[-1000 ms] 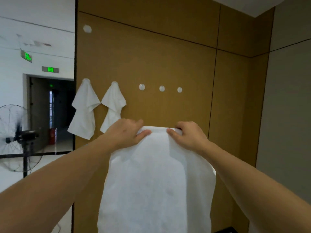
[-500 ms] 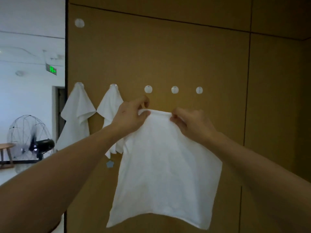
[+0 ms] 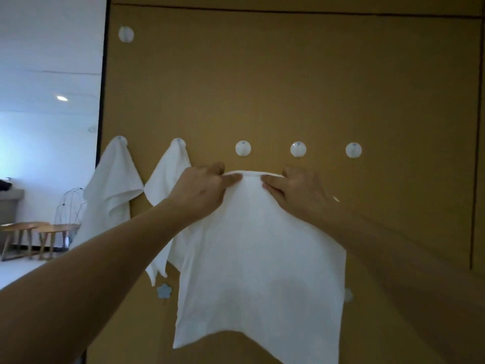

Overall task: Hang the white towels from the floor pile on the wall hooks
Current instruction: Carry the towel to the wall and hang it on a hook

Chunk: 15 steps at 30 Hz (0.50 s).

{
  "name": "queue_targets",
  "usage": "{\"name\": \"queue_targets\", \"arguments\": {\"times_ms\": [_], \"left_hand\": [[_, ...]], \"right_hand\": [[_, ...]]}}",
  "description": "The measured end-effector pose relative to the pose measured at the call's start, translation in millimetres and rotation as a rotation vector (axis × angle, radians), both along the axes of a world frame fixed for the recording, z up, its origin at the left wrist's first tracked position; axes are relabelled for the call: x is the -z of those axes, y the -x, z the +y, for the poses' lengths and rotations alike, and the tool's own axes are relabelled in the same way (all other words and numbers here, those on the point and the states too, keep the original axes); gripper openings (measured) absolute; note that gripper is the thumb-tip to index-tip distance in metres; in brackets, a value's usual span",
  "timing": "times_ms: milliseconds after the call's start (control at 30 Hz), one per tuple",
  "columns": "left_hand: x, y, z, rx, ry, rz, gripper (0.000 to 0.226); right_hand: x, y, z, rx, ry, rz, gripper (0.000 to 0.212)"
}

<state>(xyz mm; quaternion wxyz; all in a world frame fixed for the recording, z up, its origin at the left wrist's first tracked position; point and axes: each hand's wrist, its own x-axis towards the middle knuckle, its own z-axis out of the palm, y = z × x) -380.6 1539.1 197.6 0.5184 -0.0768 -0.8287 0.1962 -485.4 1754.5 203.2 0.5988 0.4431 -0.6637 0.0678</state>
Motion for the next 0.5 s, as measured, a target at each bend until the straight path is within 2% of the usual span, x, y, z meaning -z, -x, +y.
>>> {"name": "queue_targets", "arguments": {"times_ms": [133, 267, 500], "left_hand": [[-15.3, 43.4, -27.4, -0.016, -0.055, 0.051, 0.041], [-30.1, 91.8, -58.2, 0.066, -0.189, 0.128, 0.039], [-83.4, 168.2, -99.3, 0.091, -0.205, 0.148, 0.037]], "right_hand": [[-9.8, 47.1, -33.8, -0.033, 0.034, -0.018, 0.019], [-26.3, 90.3, -66.3, -0.042, 0.096, -0.099, 0.029], [-85.8, 148.3, -111.8, 0.013, 0.107, -0.277, 0.03]]}}
